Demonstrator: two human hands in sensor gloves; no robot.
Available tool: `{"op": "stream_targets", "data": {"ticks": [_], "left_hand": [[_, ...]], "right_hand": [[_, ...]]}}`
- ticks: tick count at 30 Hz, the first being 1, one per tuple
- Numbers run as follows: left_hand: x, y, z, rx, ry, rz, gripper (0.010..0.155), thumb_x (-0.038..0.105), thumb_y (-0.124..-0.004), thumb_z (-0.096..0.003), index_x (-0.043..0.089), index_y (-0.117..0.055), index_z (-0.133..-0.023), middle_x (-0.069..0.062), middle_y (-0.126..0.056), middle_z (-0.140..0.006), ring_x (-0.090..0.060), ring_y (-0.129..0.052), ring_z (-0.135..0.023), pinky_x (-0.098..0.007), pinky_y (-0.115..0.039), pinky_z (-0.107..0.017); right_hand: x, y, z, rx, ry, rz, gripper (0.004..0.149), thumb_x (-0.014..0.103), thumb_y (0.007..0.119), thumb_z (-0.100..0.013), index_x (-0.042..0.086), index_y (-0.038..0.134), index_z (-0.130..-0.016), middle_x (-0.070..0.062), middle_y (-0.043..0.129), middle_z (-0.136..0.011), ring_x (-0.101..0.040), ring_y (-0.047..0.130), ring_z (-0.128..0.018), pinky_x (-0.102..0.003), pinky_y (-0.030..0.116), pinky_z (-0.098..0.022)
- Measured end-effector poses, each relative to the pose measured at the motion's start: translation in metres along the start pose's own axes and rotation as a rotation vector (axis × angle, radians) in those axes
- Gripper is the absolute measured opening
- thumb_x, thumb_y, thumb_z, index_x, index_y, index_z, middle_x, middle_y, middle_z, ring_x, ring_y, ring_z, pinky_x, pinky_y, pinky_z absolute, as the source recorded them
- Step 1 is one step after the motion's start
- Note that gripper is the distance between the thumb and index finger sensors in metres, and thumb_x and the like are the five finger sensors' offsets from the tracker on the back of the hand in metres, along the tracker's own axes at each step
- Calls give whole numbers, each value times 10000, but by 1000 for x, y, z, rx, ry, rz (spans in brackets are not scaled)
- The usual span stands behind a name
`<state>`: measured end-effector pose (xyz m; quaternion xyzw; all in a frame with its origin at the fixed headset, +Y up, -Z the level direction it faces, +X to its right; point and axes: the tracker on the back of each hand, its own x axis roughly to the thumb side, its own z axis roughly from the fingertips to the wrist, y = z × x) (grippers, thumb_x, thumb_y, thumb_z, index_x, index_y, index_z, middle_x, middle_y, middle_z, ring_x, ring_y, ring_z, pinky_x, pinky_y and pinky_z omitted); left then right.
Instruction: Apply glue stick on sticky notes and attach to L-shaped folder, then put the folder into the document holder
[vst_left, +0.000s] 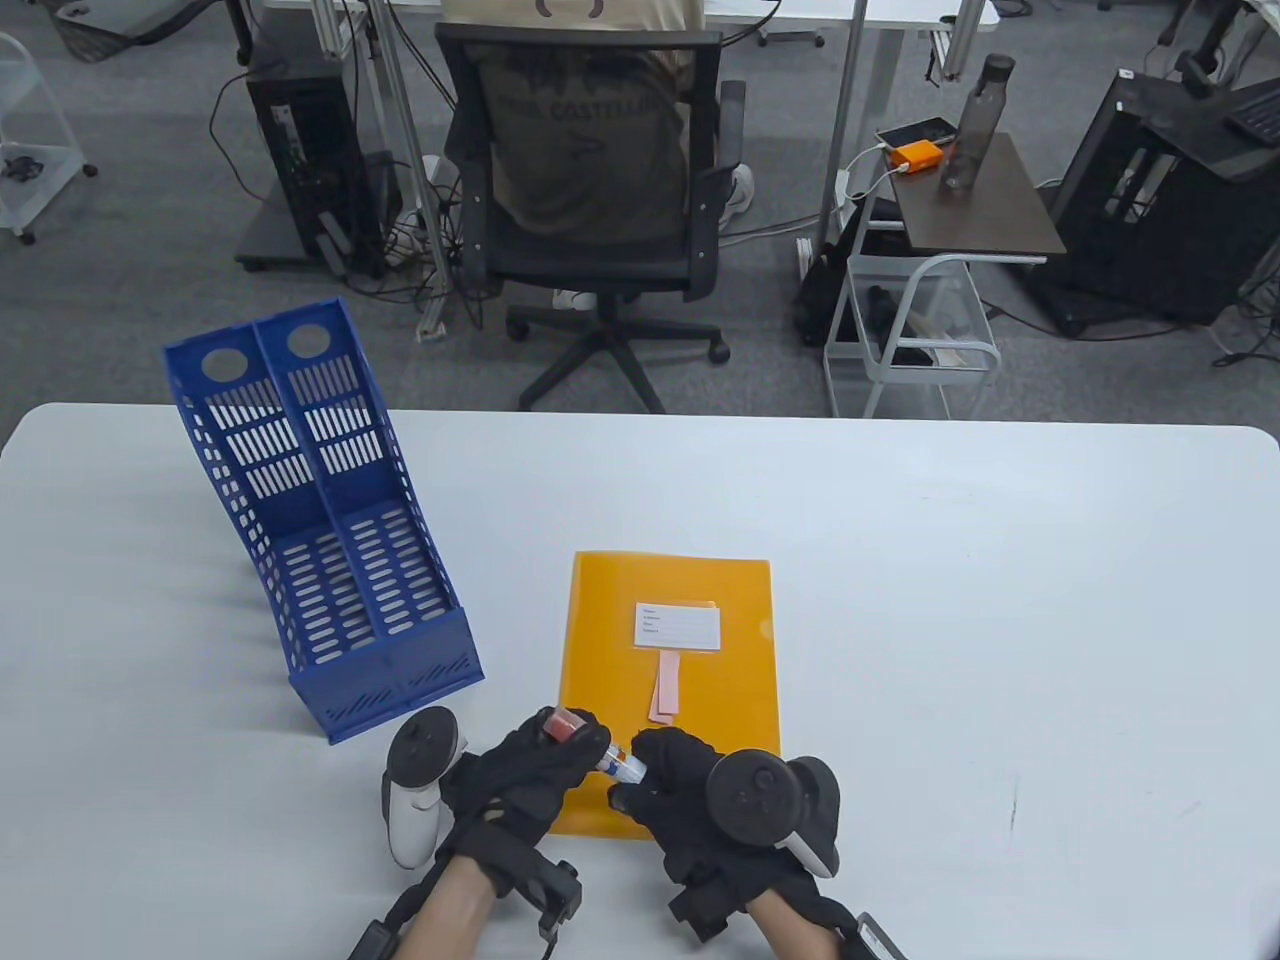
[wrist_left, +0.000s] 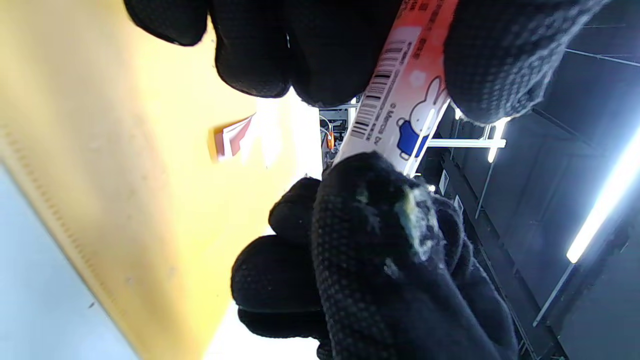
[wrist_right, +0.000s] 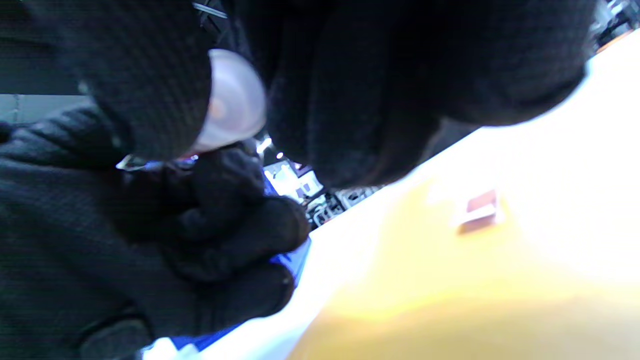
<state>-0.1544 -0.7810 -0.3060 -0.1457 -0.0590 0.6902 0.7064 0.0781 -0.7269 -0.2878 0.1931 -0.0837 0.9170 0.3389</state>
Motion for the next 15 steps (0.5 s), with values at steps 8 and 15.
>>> {"op": "stream_targets", "data": {"ticks": [8,15], "left_hand": [[2,-9,0,-19,6,-79,628,584,-867,-445,151,-710,-872,-56,-867,-771,-324,-793,-876,-638,-571,-688],[15,2,3,-15,-52,-243,760,620,-874,-402,155,-649,-959,-87,-814,-865,-358,-759,-906,-653,-540,-697]], "right_hand": [[1,9,-1,47,-43,-42,678,425,912,-384,-18,792,-884,-196,980,-665,-277,1032,-340,-452,870,-245],[-1,0,0,-21,9,-10,639,382,875,-406,-23,782,-892,-203,965,-655,-240,1020,-291,-423,869,-213]]}}
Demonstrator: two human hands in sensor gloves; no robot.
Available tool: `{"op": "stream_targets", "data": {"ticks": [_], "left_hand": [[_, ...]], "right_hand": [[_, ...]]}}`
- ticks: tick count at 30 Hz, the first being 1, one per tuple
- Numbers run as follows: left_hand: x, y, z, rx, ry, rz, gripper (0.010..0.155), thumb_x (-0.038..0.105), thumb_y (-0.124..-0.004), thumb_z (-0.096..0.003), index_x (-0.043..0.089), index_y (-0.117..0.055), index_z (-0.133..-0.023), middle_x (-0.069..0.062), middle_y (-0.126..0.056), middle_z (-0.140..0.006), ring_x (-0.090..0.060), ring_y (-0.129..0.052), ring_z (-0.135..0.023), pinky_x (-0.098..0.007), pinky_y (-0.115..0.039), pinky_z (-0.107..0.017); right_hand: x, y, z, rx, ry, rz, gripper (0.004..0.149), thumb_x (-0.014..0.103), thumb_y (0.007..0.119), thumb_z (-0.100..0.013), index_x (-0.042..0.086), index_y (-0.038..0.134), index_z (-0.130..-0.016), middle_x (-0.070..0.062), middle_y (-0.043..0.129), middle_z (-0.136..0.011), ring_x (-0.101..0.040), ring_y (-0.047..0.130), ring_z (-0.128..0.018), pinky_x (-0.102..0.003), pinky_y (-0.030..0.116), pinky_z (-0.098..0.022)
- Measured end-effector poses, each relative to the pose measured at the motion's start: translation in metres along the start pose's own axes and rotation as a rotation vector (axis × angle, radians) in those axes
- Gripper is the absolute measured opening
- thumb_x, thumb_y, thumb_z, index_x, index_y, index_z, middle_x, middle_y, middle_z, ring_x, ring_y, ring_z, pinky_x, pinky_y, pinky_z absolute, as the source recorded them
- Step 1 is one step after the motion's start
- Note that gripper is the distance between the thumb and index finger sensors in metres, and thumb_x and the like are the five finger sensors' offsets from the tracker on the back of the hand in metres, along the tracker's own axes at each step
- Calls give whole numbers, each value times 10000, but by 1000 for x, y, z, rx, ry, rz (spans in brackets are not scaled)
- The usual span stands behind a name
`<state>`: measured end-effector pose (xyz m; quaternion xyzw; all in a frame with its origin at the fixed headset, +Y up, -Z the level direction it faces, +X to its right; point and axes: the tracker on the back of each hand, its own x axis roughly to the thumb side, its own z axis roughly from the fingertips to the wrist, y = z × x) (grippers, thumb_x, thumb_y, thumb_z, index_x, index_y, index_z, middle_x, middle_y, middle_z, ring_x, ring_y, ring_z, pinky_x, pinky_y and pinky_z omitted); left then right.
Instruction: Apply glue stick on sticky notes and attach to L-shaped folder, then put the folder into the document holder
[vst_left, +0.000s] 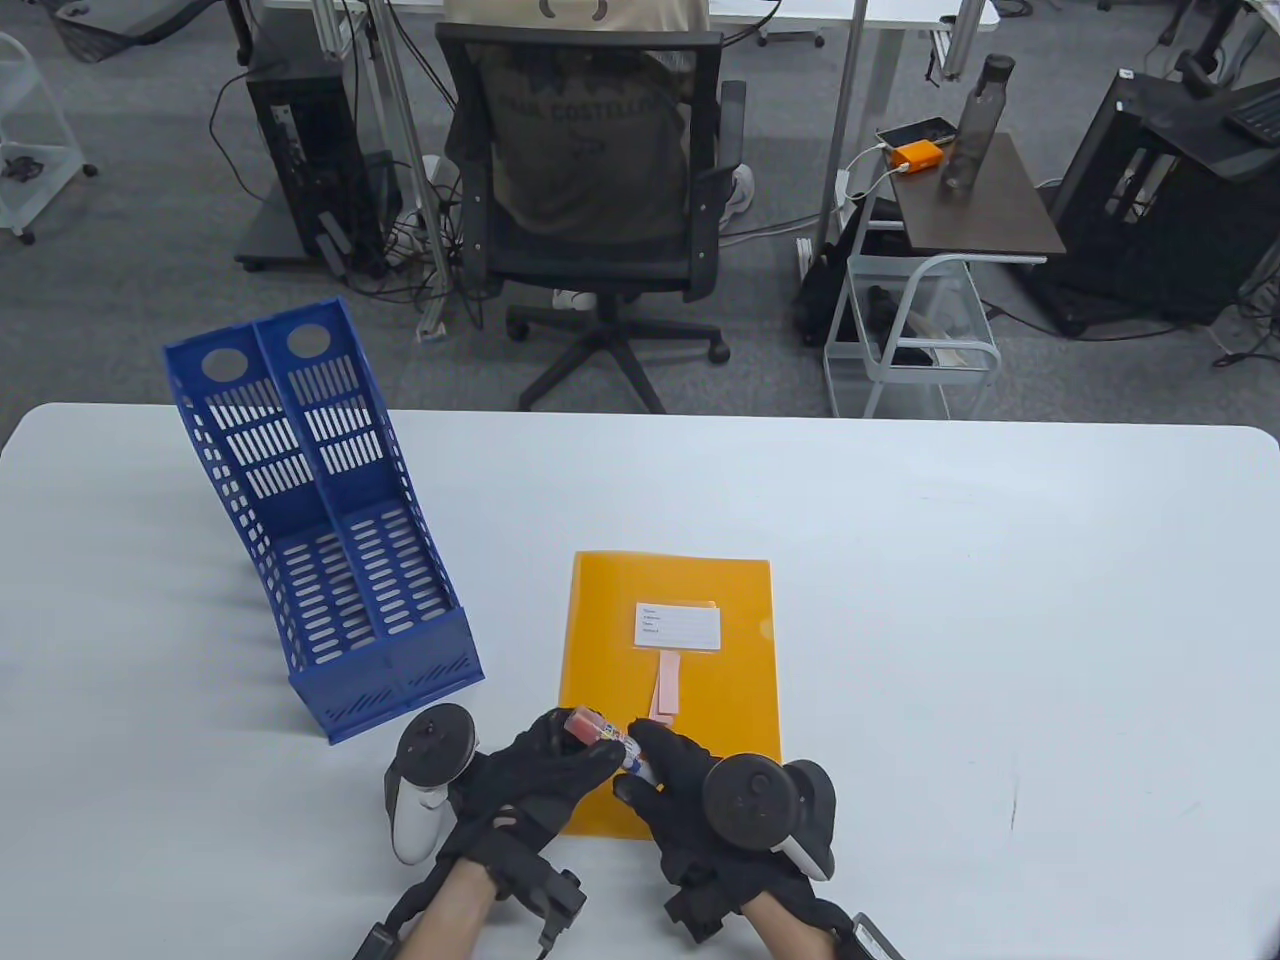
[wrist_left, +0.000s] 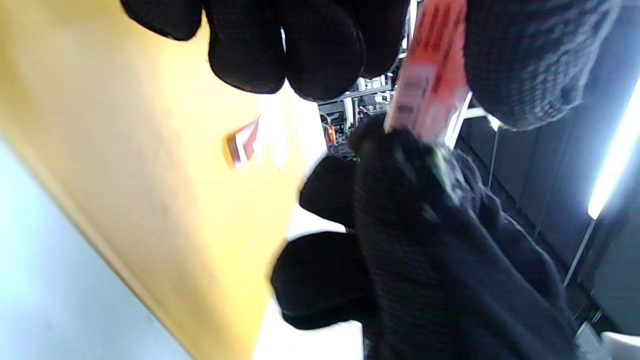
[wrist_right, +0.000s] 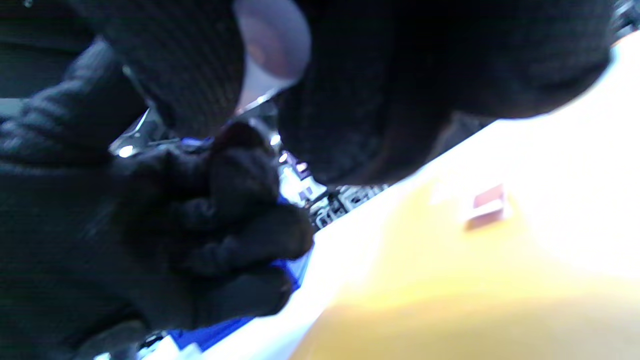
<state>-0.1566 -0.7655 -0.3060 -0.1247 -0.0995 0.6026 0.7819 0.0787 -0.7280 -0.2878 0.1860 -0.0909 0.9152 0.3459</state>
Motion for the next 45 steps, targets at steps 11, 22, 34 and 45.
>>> {"op": "stream_targets", "data": {"ticks": [11,22,34,45], "left_hand": [[15,64,29,363,110,-661,633,604,-735,-490,189,-703,-966,-97,-822,-938,-313,-875,-788,-603,-647,-640],[-9,72,22,271,524,-817,792,609,-824,-464,163,-546,-1056,-158,-548,-1094,-351,-663,-954,-622,-538,-703],[-24,77,16,210,644,-863,585,325,-853,-499,193,-628,-1023,-137,-551,-1107,-320,-678,-961,-598,-576,-698],[-25,75,12,132,632,-912,507,212,-832,-498,200,-670,-978,-76,-592,-1074,-307,-656,-937,-578,-556,-721]], "right_hand": [[-7,1,0,-3,44,11,639,389,872,-409,-34,788,-881,-206,967,-645,-246,1023,-291,-426,870,-212],[-6,1,0,18,49,25,639,395,871,-410,-34,793,-877,-203,971,-639,-250,1024,-293,-430,870,-215],[-6,2,0,38,49,31,638,394,870,-411,-33,791,-880,-205,968,-644,-256,1025,-302,-433,869,-221],[-7,4,-1,61,58,43,639,392,869,-413,-34,790,-882,-209,965,-650,-262,1024,-312,-438,868,-227]]}}
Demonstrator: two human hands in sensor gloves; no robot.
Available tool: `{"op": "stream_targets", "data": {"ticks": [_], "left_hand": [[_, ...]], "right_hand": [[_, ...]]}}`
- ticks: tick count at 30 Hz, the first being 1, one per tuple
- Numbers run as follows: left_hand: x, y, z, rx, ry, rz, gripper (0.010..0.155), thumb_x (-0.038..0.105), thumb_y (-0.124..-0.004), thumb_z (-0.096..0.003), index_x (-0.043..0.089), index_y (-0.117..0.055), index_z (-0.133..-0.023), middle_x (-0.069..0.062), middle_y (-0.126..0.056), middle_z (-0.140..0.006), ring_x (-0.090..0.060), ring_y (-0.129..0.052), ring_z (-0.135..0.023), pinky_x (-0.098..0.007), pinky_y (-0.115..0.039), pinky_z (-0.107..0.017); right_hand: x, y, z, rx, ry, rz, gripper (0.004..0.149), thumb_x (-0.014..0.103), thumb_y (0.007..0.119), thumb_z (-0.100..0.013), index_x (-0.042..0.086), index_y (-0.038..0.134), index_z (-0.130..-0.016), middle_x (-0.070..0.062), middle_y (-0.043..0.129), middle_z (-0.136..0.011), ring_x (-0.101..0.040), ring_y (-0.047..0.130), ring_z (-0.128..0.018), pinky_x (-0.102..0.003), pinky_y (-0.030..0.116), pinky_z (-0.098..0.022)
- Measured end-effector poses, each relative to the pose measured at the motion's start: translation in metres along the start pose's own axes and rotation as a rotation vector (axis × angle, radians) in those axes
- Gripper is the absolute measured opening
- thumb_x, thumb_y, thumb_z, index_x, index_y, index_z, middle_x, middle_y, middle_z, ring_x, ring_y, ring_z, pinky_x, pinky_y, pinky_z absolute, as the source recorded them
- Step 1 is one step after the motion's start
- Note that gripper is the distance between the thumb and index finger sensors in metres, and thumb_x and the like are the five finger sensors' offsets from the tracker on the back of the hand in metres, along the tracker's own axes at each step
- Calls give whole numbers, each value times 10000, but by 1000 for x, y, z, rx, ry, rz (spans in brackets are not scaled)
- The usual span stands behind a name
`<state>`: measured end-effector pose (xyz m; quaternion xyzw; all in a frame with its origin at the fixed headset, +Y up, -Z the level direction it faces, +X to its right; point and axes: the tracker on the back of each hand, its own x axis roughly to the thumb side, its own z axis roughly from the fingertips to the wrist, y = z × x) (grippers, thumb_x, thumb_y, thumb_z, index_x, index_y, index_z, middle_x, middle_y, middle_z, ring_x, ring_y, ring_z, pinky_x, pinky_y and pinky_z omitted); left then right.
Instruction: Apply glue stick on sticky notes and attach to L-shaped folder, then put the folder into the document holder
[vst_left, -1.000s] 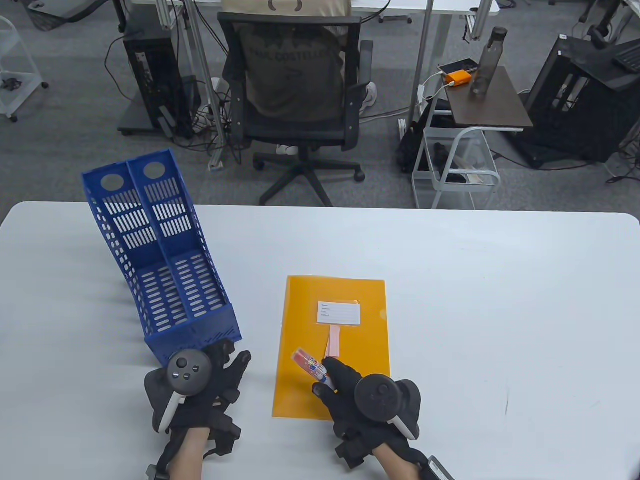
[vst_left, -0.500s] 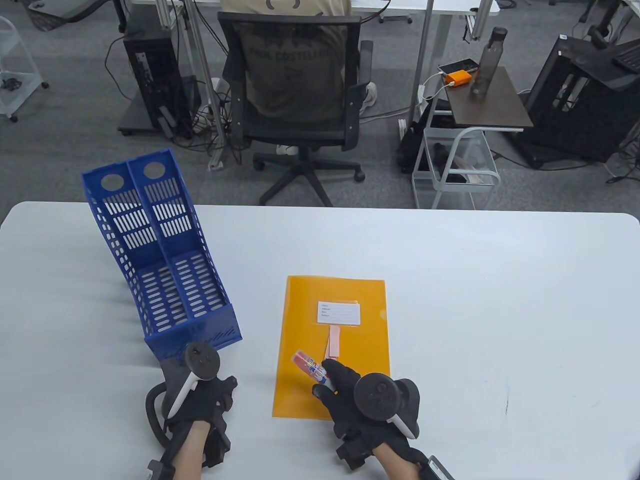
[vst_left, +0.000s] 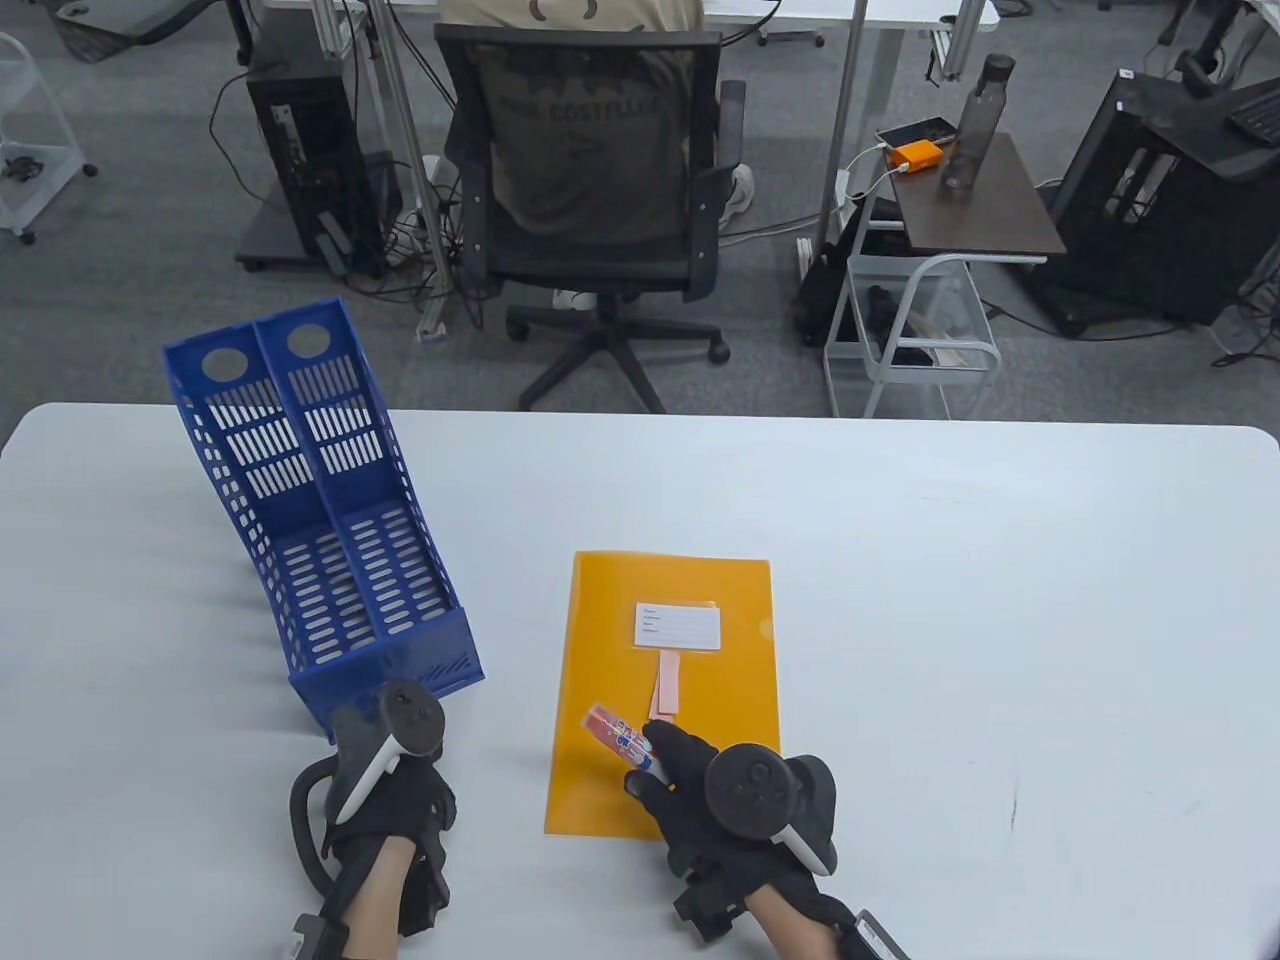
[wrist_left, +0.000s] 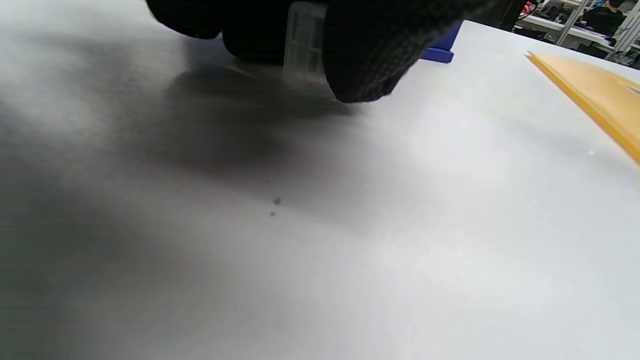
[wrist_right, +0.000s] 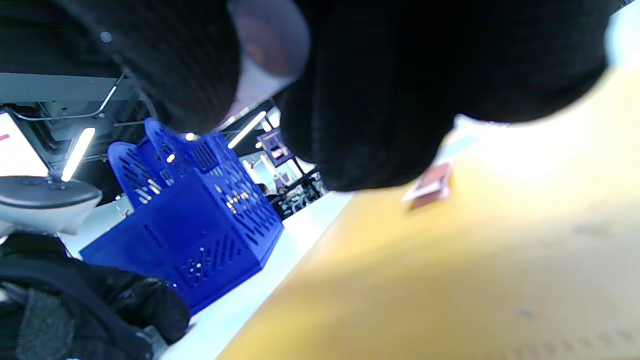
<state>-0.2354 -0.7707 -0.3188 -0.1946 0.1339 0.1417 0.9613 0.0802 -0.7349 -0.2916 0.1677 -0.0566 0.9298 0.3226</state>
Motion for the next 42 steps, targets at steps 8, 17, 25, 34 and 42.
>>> {"op": "stream_targets", "data": {"ticks": [8,17,25,34,42], "left_hand": [[26,-1,12,63,-272,208,529,405,-656,-543,189,-589,-1021,-129,-722,-1005,-269,-821,-795,-539,-687,-621],[34,-11,14,-58,-487,737,533,486,-548,-541,154,-772,-894,-57,-985,-655,-193,-970,-448,-484,-803,-432],[40,-13,17,-55,-545,763,529,508,-587,-538,164,-750,-905,-34,-992,-629,-210,-989,-473,-493,-798,-466],[43,-13,20,12,-544,707,526,544,-740,-492,177,-785,-866,-43,-1006,-635,-225,-1012,-501,-501,-814,-482],[44,-13,22,26,-548,743,523,535,-764,-491,153,-807,-846,-55,-1027,-611,-226,-1025,-465,-495,-833,-454]], "right_hand": [[-1,5,-2,63,-7,13,631,391,875,-411,-7,800,-895,-206,965,-655,-264,1023,-325,-441,867,-238],[-2,8,-4,134,-48,-167,628,393,872,-415,59,781,-940,-191,946,-701,-257,1019,-346,-436,867,-252],[1,9,-4,164,-60,-142,628,397,884,-410,52,799,-927,-191,958,-628,-242,1014,-323,-427,867,-240],[7,9,-2,150,-97,-31,635,413,874,-411,6,814,-895,-175,979,-542,-223,1009,-263,-414,867,-200],[12,8,-1,135,-106,-26,638,410,867,-415,-15,811,-887,-172,982,-529,-218,1010,-248,-408,869,-187]]}}
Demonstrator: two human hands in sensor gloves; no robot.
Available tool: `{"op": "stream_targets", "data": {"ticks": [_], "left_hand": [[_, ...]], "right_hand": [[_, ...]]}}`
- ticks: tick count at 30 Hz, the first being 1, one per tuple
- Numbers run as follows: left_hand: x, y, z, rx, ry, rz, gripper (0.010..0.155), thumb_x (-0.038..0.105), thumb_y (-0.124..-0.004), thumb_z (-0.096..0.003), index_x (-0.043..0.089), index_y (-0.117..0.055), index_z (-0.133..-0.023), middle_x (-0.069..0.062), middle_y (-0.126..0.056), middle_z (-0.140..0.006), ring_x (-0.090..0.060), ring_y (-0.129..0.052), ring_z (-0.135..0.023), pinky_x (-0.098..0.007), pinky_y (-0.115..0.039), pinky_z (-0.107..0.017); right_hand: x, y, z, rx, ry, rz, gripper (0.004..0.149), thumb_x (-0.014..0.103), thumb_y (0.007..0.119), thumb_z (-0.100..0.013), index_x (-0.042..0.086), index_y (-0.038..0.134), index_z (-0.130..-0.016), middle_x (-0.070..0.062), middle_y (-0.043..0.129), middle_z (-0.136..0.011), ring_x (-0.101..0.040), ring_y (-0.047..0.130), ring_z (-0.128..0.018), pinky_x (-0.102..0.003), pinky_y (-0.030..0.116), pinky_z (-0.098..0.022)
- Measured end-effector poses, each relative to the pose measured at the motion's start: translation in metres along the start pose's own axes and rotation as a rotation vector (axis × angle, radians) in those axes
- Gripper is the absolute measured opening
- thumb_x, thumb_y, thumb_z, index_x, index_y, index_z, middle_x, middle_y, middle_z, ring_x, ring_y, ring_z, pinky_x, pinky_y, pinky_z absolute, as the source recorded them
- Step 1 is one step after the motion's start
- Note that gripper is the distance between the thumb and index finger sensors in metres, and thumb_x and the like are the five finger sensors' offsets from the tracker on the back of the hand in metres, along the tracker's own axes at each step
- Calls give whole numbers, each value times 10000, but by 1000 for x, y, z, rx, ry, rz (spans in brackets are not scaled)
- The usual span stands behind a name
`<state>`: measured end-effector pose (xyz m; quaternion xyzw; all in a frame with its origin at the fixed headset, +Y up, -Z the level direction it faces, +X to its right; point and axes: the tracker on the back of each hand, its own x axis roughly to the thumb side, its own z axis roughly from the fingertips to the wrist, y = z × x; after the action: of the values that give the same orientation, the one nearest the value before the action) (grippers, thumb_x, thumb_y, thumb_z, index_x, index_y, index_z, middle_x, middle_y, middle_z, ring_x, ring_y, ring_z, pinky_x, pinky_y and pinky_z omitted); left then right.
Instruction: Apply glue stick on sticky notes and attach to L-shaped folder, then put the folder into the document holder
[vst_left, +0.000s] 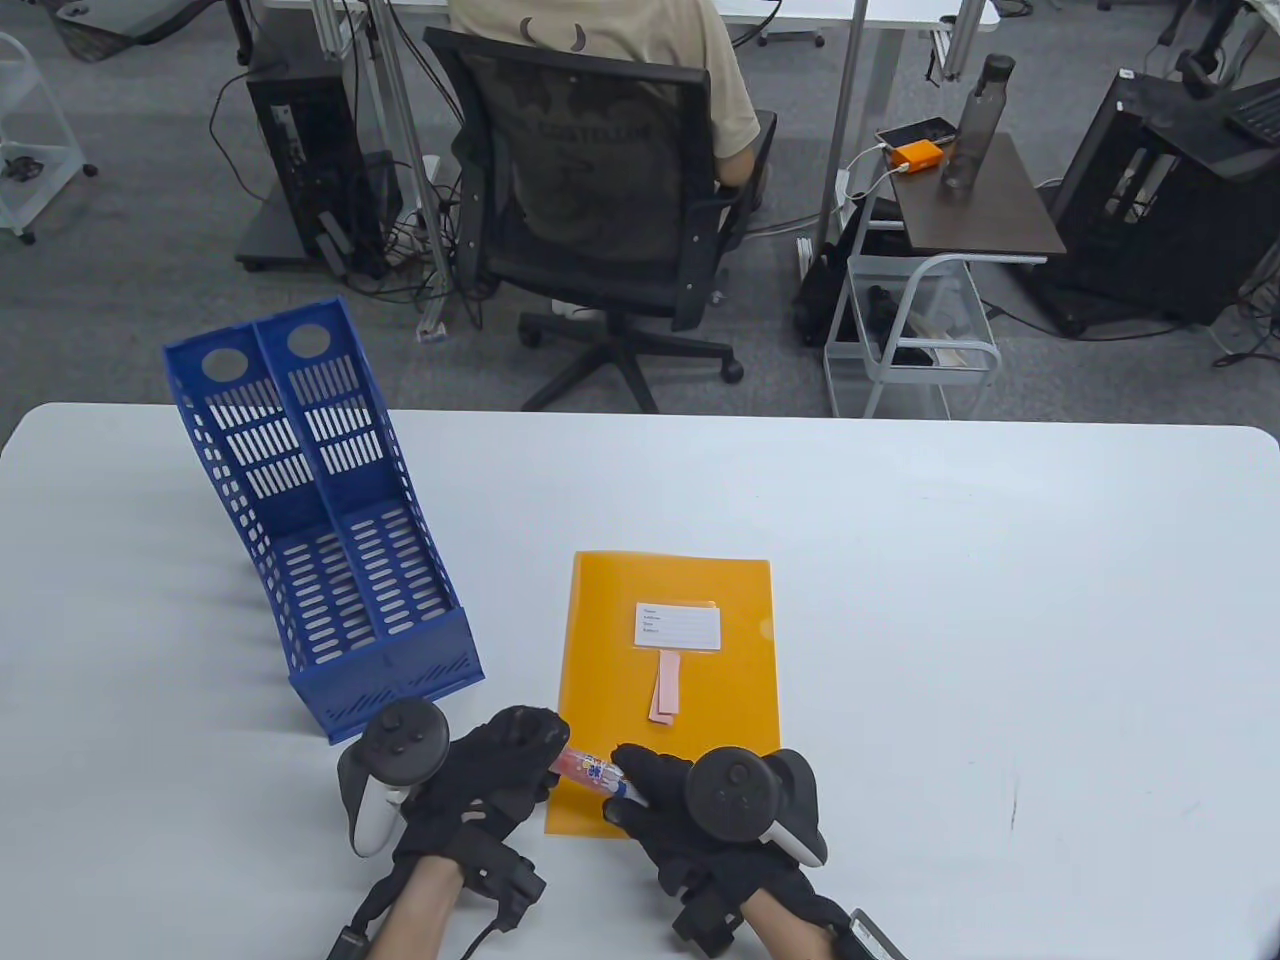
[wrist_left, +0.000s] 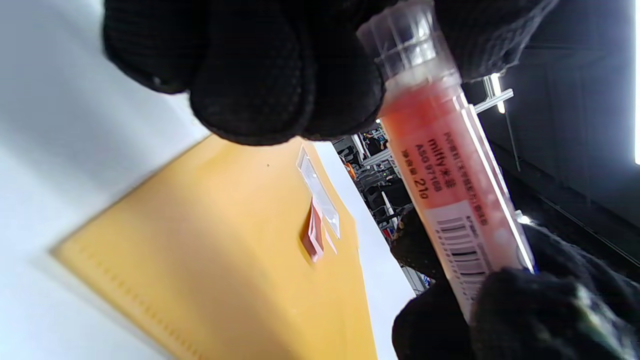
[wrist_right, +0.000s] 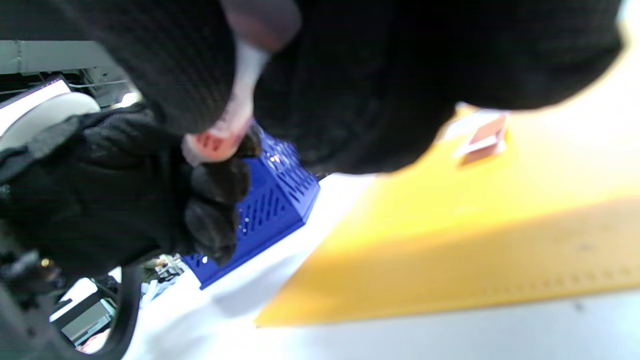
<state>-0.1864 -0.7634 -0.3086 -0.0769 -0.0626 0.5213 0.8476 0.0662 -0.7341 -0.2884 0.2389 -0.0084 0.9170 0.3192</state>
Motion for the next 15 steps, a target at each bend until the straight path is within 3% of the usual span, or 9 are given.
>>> {"op": "stream_targets", "data": {"ticks": [11,15], "left_hand": [[1,-4,0,-42,1,30,529,529,-773,-487,116,-844,-809,-68,-1052,-555,-226,-1046,-399,-493,-855,-407],[2,-4,0,-70,-13,68,528,546,-787,-486,129,-845,-806,-63,-1045,-547,-220,-1040,-404,-491,-850,-417]], "right_hand": [[-1,2,-1,25,3,-16,639,419,852,-421,-23,812,-880,-153,980,-529,-212,1010,-249,-404,870,-188],[-5,-1,-2,39,5,-49,627,463,876,-421,14,862,-858,-166,1004,-604,-298,1035,-352,-462,872,-257]]}}
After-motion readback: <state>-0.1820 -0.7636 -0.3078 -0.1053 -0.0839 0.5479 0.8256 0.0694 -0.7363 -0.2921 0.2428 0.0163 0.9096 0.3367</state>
